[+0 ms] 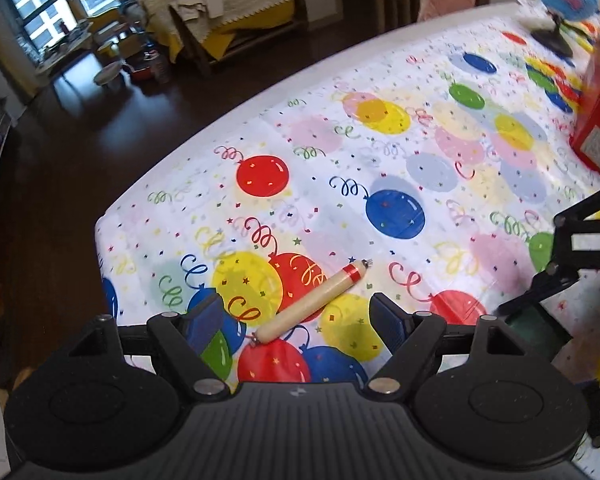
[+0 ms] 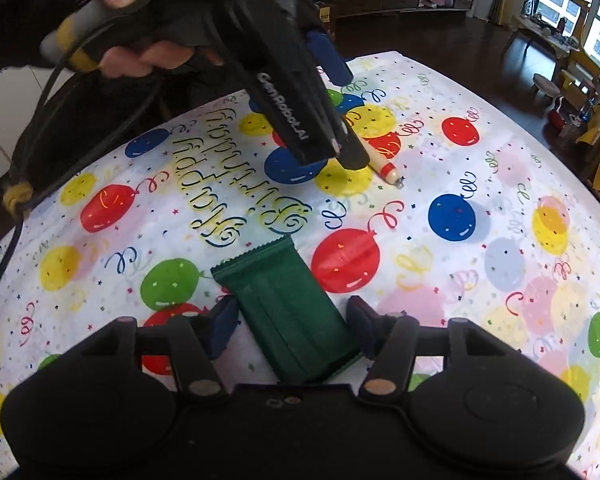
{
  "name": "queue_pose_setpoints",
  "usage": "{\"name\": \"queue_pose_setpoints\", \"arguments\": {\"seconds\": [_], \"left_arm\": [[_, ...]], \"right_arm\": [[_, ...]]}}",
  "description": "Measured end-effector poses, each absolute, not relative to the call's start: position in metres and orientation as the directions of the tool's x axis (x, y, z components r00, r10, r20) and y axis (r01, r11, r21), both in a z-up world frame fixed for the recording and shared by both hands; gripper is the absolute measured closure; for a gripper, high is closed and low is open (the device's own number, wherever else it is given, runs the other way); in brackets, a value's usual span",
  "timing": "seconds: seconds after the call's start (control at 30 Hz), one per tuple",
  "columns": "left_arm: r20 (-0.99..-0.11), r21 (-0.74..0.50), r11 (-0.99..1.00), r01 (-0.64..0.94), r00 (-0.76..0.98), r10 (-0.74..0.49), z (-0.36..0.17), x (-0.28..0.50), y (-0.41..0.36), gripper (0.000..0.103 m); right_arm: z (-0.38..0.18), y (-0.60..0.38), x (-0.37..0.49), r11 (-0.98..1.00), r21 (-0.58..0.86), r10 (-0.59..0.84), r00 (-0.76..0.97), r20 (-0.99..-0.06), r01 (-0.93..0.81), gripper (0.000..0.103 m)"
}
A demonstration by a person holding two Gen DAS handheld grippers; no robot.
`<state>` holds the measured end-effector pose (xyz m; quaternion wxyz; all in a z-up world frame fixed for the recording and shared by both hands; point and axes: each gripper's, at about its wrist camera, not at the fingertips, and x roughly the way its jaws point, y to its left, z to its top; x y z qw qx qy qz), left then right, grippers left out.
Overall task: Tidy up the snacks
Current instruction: 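Grasp the sausage stick with left tool while right tool grasps the green packet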
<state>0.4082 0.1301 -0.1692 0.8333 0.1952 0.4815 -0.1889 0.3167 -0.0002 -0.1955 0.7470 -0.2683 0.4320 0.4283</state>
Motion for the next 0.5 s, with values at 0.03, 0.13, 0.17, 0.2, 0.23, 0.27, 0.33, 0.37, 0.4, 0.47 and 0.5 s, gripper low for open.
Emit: {"name": "queue_pose_setpoints", "arguments": {"seconds": [0.03,0.13,0.17,0.2,0.23,0.27,0.33,0.37,0.4,0.47,0.5], "left_arm": [[-0.880,0.144,0.846,0.513,0.458,-0.128,-0.171,0.410,0.130,0.023],[-0.888,0.151,0.830,0.537,0.443,-0.125,-0.177,0.413,0.128,0.023],[-0.890,0.154,0.827,0.541,0.440,-0.122,-0.179,0.414,0.128,0.023],[-0.893,0.157,0.824,0.544,0.435,-0.117,-0.182,0.415,0.127,0.024],[-0.895,0.161,0.821,0.547,0.432,-0.112,-0.185,0.416,0.126,0.027],[-0.893,0.160,0.821,0.549,0.434,-0.116,-0.186,0.416,0.126,0.030],[-0.889,0.161,0.819,0.551,0.441,-0.122,-0.184,0.417,0.125,0.037],[-0.887,0.164,0.816,0.554,0.444,-0.123,-0.183,0.417,0.124,0.043],[-0.888,0.160,0.815,0.558,0.442,-0.129,-0.183,0.416,0.122,0.049],[-0.888,0.153,0.812,0.564,0.439,-0.138,-0.182,0.415,0.119,0.058],[-0.890,0.142,0.814,0.564,0.433,-0.145,-0.182,0.415,0.118,0.066]], "right_arm": [[-0.195,0.000,0.315,0.498,-0.037,0.403,0.269,-0.875,-0.867,0.046],[-0.194,-0.002,0.311,0.548,-0.054,0.384,0.308,-0.871,-0.835,0.050],[-0.194,-0.003,0.311,0.580,-0.054,0.373,0.324,-0.870,-0.813,0.050],[-0.194,-0.004,0.311,0.615,-0.046,0.365,0.337,-0.868,-0.787,0.050],[-0.194,-0.007,0.310,0.647,-0.035,0.362,0.347,-0.865,-0.762,0.050],[-0.194,-0.009,0.310,0.673,-0.020,0.363,0.353,-0.862,-0.739,0.051],[-0.192,-0.014,0.308,0.712,0.006,0.368,0.366,-0.855,-0.702,0.052],[-0.191,-0.017,0.307,0.726,0.019,0.373,0.371,-0.851,-0.688,0.053],[-0.190,-0.020,0.307,0.739,0.029,0.376,0.376,-0.847,-0.673,0.054],[-0.188,-0.026,0.307,0.764,0.053,0.381,0.384,-0.841,-0.642,0.055],[-0.189,-0.029,0.308,0.775,0.066,0.383,0.385,-0.840,-0.628,0.055]]}}
